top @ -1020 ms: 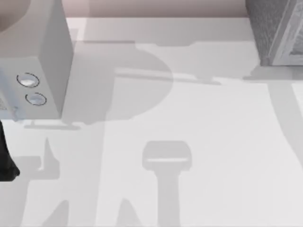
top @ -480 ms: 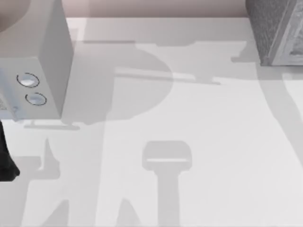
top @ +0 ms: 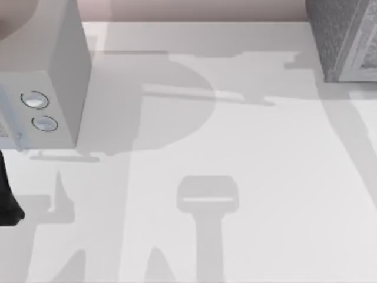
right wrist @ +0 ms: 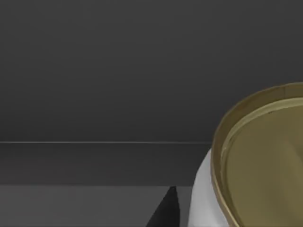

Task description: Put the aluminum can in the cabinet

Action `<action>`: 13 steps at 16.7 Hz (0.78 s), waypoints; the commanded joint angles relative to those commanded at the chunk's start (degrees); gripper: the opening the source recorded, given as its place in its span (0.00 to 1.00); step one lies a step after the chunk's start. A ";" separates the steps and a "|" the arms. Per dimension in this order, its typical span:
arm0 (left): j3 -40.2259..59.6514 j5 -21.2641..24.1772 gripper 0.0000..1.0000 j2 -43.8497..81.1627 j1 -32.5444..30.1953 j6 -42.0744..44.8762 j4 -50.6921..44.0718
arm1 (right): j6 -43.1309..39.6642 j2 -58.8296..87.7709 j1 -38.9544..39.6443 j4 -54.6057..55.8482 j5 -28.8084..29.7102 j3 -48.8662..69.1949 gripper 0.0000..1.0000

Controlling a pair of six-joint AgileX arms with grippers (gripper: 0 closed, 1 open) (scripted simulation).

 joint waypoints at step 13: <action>0.00 0.00 1.00 0.00 0.00 0.00 0.00 | -0.08 35.79 -3.92 -12.33 -3.48 49.83 0.00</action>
